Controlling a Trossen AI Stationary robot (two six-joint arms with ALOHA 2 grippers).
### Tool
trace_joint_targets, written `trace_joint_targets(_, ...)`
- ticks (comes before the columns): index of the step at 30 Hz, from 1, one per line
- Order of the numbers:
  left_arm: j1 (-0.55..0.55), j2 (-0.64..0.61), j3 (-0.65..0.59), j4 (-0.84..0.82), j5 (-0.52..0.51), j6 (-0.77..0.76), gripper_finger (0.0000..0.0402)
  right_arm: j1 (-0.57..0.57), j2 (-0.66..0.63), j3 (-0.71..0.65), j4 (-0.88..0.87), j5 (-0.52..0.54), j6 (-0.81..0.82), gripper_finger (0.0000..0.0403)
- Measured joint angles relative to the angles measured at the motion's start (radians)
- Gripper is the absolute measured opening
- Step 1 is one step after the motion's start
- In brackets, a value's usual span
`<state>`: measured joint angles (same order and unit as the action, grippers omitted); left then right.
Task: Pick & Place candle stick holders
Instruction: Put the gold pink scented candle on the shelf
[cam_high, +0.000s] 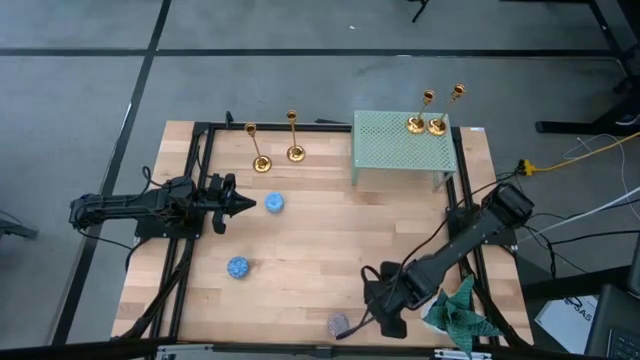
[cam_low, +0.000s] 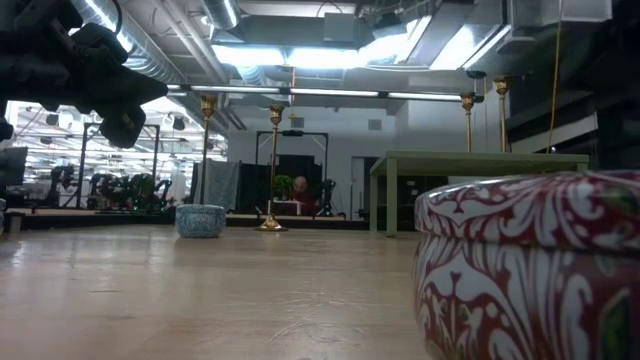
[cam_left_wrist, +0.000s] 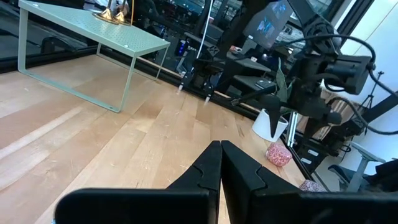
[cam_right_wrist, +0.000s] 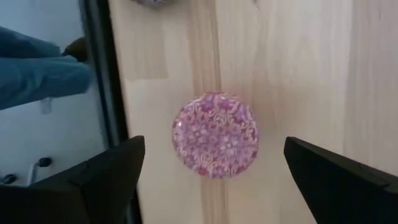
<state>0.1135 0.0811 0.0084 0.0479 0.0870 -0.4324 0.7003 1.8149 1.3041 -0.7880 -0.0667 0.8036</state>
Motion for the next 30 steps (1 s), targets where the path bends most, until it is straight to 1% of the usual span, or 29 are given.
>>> trace_joint_targets(8,0.0,0.0,0.0,0.0,0.0,0.0,0.0006,0.014,0.058,0.0,0.041,-0.002,0.004,0.0389)
trace_joint_targets(16,0.0,0.0,0.0,0.0,0.0,0.0,0.0006,0.027,0.112,0.0,0.036,-0.004,0.005,0.0389)
trace_joint_targets(19,0.0,0.0,0.0,0.0,0.0,0.0,0.0006,0.028,0.127,-0.001,0.035,-0.004,0.029,0.0386)
trace_joint_targets(23,0.0,0.0,0.0,0.0,0.0,0.0,0.0006,0.027,0.13,-0.001,0.035,0.0,0.035,0.0361)
trace_joint_targets(28,0.0,0.0,0.0,0.0,0.0,0.0,0.0006,0.027,0.13,-0.001,0.035,0.003,0.04,0.0298)
trace_joint_targets(30,0.0,0.0,0.0,0.0,0.0,0.0,0.0006,0.027,0.129,0.0,0.034,0.003,0.053,0.0291)
